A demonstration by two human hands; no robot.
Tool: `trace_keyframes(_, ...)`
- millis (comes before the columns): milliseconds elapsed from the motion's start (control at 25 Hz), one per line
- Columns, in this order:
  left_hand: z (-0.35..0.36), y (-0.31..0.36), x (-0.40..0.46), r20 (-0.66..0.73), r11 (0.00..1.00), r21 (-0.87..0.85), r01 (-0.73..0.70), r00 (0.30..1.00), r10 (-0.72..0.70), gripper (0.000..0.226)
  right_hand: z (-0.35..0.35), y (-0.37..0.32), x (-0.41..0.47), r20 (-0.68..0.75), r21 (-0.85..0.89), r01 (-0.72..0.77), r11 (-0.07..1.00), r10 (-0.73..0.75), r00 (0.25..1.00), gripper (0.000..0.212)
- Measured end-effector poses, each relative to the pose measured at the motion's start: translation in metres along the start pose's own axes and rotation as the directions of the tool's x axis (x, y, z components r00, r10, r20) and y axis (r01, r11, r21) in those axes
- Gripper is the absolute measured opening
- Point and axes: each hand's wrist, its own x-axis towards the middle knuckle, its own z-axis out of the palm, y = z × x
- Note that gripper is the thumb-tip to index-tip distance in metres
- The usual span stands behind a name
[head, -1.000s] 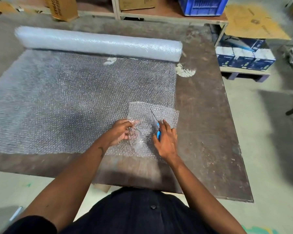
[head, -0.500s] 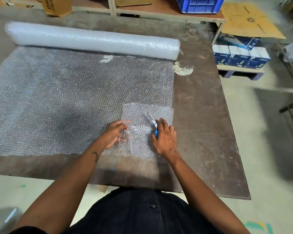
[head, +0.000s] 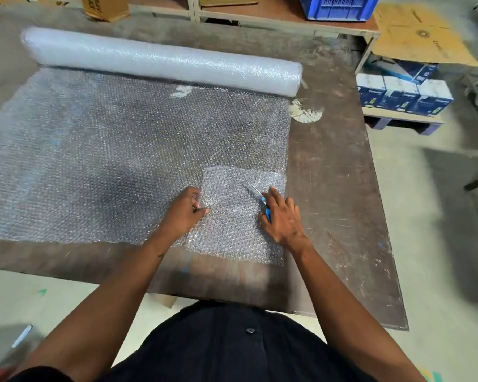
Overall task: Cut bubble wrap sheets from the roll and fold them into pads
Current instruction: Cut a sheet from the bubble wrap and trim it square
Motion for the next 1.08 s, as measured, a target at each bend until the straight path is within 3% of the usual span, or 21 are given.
trace_keyframes(160, 0.014, 0.005, -0.01, -0.206, 0.934, 0.315, -0.169, 0.948, 0.241, 0.074, -0.001, -0.01, 0.0, -0.062, -0.02, 0.04, 0.999, -0.041, 0.997, 0.067)
trace_keyframes(240, 0.024, 0.014, -0.013, -0.113, 0.885, 0.404, -0.233, 0.947, 0.301, 0.073, 0.0, -0.013, 0.005, -0.044, -0.02, 0.056, 0.998, -0.057, 0.997, 0.067)
trace_keyframes(360, 0.041, 0.008, -0.012, 0.115, 0.799, 0.534, -0.275, 0.961, 0.253, 0.073, 0.001, -0.012, 0.007, 0.006, -0.001, 0.054, 0.999, -0.054, 0.999, 0.066)
trace_keyframes(440, 0.045, 0.001, -0.016, 0.135, 0.782, 0.566, -0.26, 0.965, 0.223, 0.076, -0.001, -0.012, 0.005, -0.016, 0.033, 0.047, 0.998, -0.047, 0.999, 0.065)
trace_keyframes(520, 0.047, 0.007, -0.023, 0.05, 0.803, 0.53, -0.273, 0.955, 0.292, 0.077, -0.004, -0.016, 0.004, -0.064, 0.138, 0.036, 0.99, -0.028, 0.998, 0.063)
trace_keyframes(600, 0.053, 0.031, -0.03, -0.087, 0.887, 0.364, -0.285, 0.937, 0.337, 0.072, -0.008, -0.029, 0.006, -0.076, 0.303, 0.057, 0.951, -0.036, 0.996, 0.063)
trace_keyframes(680, 0.06, 0.064, -0.033, -0.182, 0.985, -0.042, -0.169, 0.97, 0.159, 0.064, -0.014, -0.048, 0.008, -0.058, 0.401, 0.114, 0.909, -0.098, 0.993, 0.069)
trace_keyframes(720, 0.061, 0.079, -0.032, -0.165, 0.945, -0.318, -0.078, 0.986, 0.026, 0.06, -0.017, -0.058, 0.011, -0.048, 0.403, 0.141, 0.904, -0.133, 0.99, 0.075)
trace_keyframes(760, 0.062, 0.089, -0.029, -0.125, 0.843, -0.537, -0.008, 0.99, -0.07, 0.054, -0.019, -0.065, 0.015, -0.022, 0.402, 0.148, 0.904, -0.152, 0.988, 0.082)
trace_keyframes(800, 0.064, 0.094, -0.023, -0.093, 0.75, -0.66, 0.044, 0.986, -0.14, 0.046, -0.02, -0.07, 0.017, 0.016, 0.412, 0.135, 0.901, -0.155, 0.988, 0.087)
trace_keyframes(880, 0.06, 0.096, -0.011, -0.021, 0.601, -0.788, 0.138, 0.968, -0.25, 0.032, -0.019, -0.07, 0.019, 0.058, 0.426, 0.106, 0.898, -0.144, 0.988, 0.088)
trace_keyframes(960, 0.055, 0.097, -0.002, 0.017, 0.502, -0.842, 0.195, 0.941, -0.338, 0.025, -0.018, -0.063, 0.019, -0.001, 0.333, 0.151, 0.931, -0.16, 0.987, 0.069)
trace_keyframes(1080, 0.048, 0.095, 0.011, -0.007, 0.508, -0.842, 0.179, 0.939, -0.343, 0.021, -0.022, -0.06, 0.021, -0.121, 0.028, 0.252, 0.967, -0.247, 0.961, 0.036)
